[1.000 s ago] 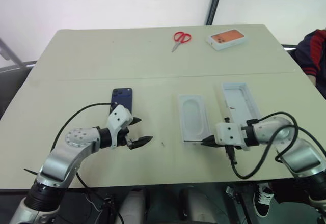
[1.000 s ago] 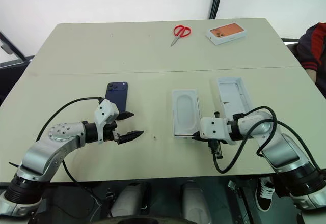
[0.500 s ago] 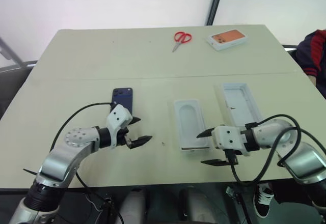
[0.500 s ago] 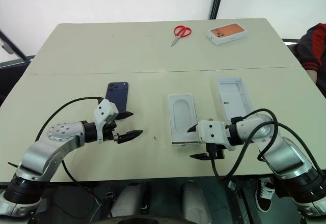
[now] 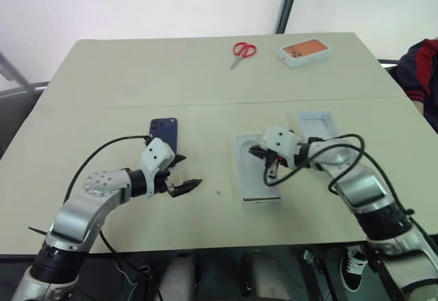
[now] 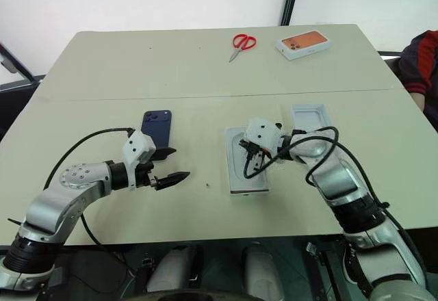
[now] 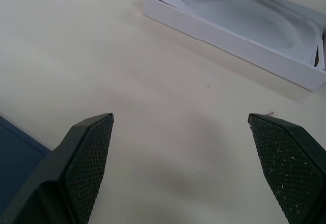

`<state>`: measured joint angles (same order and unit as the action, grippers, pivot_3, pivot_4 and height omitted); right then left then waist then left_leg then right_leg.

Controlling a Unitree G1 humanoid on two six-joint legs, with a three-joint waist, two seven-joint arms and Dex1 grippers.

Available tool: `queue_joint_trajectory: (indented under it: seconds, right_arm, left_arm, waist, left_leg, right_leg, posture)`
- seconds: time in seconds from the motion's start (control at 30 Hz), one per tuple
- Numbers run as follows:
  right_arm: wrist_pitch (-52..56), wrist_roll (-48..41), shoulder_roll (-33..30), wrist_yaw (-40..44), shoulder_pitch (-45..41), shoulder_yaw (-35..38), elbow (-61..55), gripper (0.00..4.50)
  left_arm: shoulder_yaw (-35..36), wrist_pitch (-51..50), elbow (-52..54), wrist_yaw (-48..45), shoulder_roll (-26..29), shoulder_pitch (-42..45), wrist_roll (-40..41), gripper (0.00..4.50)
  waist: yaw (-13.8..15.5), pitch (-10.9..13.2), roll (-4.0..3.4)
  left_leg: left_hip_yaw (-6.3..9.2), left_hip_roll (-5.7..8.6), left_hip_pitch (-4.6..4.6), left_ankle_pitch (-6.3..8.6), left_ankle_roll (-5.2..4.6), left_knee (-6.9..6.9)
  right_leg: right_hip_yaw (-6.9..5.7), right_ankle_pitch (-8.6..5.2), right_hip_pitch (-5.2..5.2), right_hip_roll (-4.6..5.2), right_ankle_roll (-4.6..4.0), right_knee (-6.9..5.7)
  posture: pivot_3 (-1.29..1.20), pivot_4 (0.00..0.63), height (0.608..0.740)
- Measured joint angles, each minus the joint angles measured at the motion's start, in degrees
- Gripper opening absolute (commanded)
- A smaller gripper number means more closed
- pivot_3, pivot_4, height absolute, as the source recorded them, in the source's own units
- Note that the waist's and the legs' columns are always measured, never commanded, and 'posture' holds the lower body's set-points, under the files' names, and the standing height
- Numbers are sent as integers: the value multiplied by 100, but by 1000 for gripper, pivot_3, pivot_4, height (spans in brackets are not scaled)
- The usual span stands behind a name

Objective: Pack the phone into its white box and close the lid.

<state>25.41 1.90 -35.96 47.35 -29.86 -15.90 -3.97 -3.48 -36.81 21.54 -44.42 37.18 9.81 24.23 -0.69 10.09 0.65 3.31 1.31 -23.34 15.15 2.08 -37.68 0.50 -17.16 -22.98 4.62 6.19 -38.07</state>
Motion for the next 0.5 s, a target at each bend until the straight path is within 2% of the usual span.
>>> queue_joint_trajectory:
  seconds: [0.2, 0.5]
  right_arm:
    - [-117, 286, 90, -91, -53, -171, 250, 45]
    - [57, 239, -157, 420, 389, -224, -483, 45]
  left_arm:
    - [1, -9, 17, 16, -1, -2, 7, 4455]
    - [16, -19, 127, -11, 7, -66, 21, 4455]
  waist:
    - [-3, 0, 0]
    - [-10, 0, 0]
  left_leg:
    - [-1, 0, 0, 0, 0, 0]
    - [1, -2, 1, 1, -1, 0]
  right_leg:
    - [0, 0, 0, 0, 0, -1]
    - [-1, 0, 1, -3, 0, -2]
  posture:
    - [0, 150, 740]
    - [0, 150, 740]
